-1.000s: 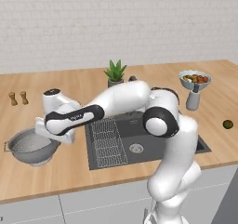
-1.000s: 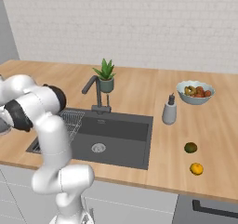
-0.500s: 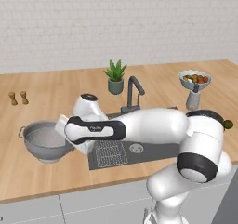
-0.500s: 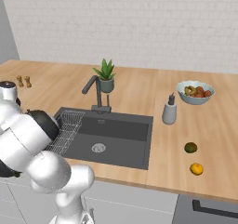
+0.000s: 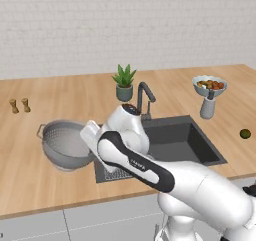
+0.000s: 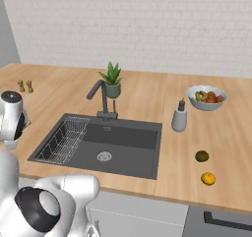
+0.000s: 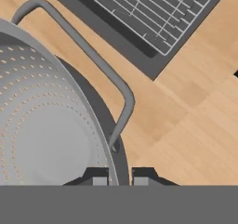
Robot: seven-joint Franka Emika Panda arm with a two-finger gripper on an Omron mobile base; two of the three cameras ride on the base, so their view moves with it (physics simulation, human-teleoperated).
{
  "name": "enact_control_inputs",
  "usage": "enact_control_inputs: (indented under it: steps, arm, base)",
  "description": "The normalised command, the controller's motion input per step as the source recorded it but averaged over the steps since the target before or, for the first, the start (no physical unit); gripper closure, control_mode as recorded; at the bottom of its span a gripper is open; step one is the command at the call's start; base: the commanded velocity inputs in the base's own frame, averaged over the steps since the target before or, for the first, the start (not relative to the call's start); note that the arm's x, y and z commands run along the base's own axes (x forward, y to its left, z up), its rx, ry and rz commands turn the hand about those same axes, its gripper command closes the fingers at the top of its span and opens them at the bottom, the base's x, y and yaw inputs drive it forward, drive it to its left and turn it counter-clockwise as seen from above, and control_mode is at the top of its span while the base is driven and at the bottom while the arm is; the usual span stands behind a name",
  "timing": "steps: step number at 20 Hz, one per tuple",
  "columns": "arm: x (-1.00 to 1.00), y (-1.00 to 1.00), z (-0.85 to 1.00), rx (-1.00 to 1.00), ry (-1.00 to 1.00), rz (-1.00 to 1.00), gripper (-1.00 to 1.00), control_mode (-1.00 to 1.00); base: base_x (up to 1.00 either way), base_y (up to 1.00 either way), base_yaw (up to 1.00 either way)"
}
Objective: Put the colander in the sink, put the mango, tangerine in the colander, and turn on the sink faucet and pour water over the colander.
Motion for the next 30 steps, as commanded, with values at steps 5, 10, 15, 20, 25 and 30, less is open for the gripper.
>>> enact_control_inputs:
  steps: [5,10,15,20,25,30]
  arm:
    - [-0.38,-0.5,0.67,0.0,0.08,0.0,1.0,-1.0]
    - [-0.36,-0.71,0.39,0.0,0.17,0.0,1.0,-1.0]
    - [-0.19,-0.74,0.11,-0.07,0.15,0.0,1.0,-1.0]
    - [0.0,-0.72,0.14,-0.13,0.2,0.0,1.0,-1.0]
    - [-0.12,-0.78,0.09,-0.08,0.07,0.0,1.0,-1.0]
    - [-0.03,-0.8,0.02,-0.14,0.0,0.0,1.0,-1.0]
  base:
    - [0.0,0.0,0.0]
    - [0.0,0.0,0.0]
    - [0.0,0.0,0.0]
    - [0.0,0.0,0.0]
    - [0.0,0.0,0.0]
    - [0.0,0.0,0.0]
